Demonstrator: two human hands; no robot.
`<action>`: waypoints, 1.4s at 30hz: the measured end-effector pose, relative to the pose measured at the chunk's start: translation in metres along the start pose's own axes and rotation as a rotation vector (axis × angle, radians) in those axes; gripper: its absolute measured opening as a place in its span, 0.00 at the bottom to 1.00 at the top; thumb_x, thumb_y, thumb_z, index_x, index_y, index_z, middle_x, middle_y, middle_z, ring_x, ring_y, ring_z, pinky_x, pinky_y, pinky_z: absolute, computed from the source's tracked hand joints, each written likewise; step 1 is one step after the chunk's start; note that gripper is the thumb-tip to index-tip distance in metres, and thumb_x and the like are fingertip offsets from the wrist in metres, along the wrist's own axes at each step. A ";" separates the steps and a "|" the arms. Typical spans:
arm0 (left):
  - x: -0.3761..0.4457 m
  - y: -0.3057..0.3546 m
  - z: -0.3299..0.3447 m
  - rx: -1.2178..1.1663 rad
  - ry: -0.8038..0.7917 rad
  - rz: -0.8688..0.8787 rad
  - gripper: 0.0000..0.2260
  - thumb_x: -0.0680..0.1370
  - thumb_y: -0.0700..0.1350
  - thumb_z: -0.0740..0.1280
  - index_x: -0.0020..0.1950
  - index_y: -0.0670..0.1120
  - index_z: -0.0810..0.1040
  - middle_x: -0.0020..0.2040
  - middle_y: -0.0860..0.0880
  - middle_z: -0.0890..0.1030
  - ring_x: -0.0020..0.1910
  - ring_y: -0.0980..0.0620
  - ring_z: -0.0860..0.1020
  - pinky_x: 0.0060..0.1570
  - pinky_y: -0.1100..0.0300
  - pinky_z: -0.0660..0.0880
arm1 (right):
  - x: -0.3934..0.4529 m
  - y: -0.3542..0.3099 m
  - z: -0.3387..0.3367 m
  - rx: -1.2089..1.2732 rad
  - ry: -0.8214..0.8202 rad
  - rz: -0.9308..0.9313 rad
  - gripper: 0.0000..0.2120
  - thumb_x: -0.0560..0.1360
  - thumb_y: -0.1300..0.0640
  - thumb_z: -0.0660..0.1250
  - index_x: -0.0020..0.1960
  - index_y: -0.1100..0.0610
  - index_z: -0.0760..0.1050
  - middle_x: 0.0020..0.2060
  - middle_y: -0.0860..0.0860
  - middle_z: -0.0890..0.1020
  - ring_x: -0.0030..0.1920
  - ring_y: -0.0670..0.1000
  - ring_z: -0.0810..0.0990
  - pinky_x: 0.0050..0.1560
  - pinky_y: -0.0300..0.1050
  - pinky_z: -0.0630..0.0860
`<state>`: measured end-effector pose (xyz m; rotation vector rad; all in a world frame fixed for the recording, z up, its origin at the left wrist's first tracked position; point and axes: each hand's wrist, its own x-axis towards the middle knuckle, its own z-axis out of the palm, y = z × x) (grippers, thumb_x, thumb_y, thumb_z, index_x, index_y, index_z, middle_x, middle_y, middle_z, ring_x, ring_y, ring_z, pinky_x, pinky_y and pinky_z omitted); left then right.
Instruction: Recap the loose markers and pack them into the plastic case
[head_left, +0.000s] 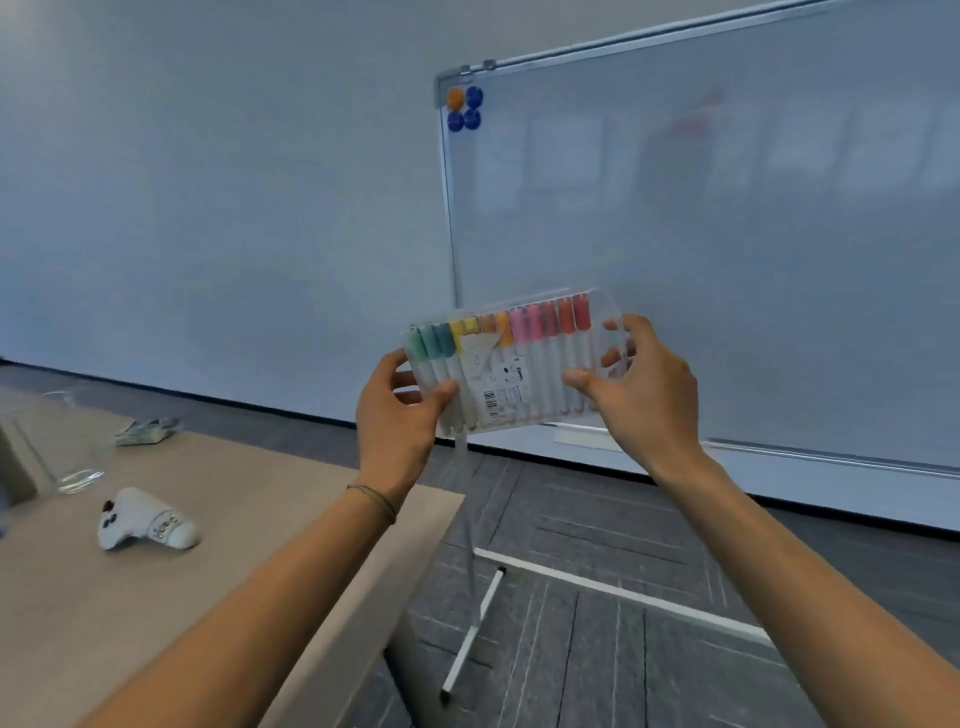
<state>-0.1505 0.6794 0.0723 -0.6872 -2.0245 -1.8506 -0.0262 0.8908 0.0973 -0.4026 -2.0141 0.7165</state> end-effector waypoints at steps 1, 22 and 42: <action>0.007 -0.003 0.018 0.000 -0.036 0.008 0.20 0.75 0.48 0.76 0.65 0.51 0.76 0.52 0.50 0.83 0.48 0.52 0.83 0.43 0.57 0.83 | 0.005 0.014 -0.006 -0.021 0.014 0.029 0.30 0.70 0.41 0.78 0.66 0.48 0.72 0.44 0.45 0.80 0.42 0.48 0.79 0.41 0.43 0.74; 0.064 -0.114 0.266 -0.086 -0.307 -0.249 0.14 0.75 0.43 0.76 0.56 0.46 0.74 0.51 0.49 0.82 0.48 0.52 0.82 0.42 0.64 0.79 | 0.052 0.240 0.021 -0.088 0.184 0.412 0.31 0.70 0.54 0.81 0.66 0.52 0.67 0.56 0.51 0.76 0.52 0.52 0.79 0.46 0.44 0.75; 0.053 -0.153 0.298 0.014 -0.308 -0.206 0.14 0.78 0.47 0.72 0.60 0.48 0.74 0.52 0.52 0.81 0.50 0.55 0.80 0.56 0.51 0.80 | 0.037 0.279 0.035 -0.084 0.156 0.502 0.30 0.74 0.50 0.77 0.71 0.51 0.68 0.65 0.49 0.76 0.59 0.50 0.77 0.58 0.51 0.78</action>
